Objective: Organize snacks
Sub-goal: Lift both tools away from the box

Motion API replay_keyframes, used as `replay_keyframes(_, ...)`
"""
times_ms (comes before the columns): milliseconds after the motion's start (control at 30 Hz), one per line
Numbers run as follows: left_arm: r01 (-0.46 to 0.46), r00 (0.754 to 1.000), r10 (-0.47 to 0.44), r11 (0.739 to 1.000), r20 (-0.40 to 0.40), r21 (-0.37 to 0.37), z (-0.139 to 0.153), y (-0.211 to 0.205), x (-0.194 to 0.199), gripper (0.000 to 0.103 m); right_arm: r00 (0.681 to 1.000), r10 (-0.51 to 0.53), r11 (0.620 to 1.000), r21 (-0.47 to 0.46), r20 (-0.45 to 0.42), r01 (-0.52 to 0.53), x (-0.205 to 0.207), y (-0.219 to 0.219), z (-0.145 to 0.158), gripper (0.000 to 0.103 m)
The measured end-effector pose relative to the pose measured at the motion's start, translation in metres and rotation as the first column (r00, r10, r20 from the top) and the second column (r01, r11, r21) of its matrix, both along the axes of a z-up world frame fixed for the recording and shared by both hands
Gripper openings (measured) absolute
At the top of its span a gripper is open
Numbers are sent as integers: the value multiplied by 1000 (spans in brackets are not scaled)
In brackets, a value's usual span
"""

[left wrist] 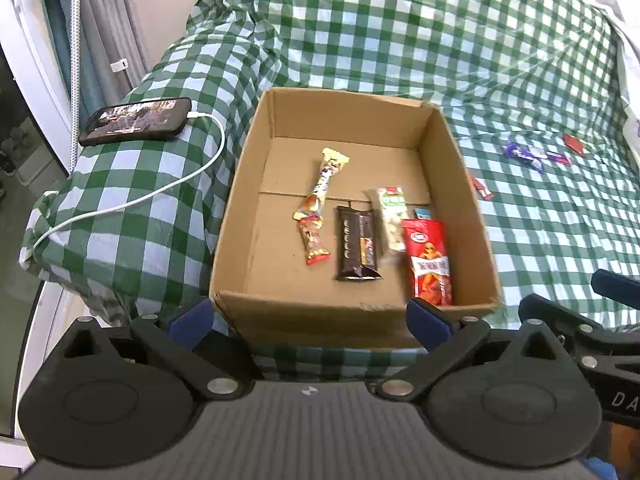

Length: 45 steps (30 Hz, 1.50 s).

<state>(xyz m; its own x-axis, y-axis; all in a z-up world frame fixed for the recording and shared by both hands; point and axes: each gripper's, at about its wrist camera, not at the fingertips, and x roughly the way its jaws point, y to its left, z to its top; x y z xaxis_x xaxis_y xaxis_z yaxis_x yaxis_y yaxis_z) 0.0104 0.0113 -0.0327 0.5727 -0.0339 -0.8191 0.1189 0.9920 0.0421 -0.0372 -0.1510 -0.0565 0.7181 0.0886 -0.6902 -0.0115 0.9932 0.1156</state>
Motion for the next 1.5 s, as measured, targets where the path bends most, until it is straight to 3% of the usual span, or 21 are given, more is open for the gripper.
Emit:
replay_keyframes(367,20,998,-20,1000,62,6,15,-7,-45,102,997,-19,1000,15,78,18,-47,-3,20,97)
replay_keyframes(733,13,998,-13,1000,63,-4,18,-3,-51,102,996,-9,1000,0,88,9,-57,2,23,98)
replay_keyframes(1167,-1,1000,0,1000,-9,-24,7,2,-43,103,1000,-17,1000,0,-1,17,-50,3,12,99)
replay_keyframes(1333,-13,997,8,998,-82,-56,-5,7,-36,103,999,-26,1000,12,-42,27,-45,0,5,99)
replay_keyframes(1500,-21,998,16,997,-67,-70,-4,10,-35,103,998,-35,999,17,-55,36,-41,-2,3,99)
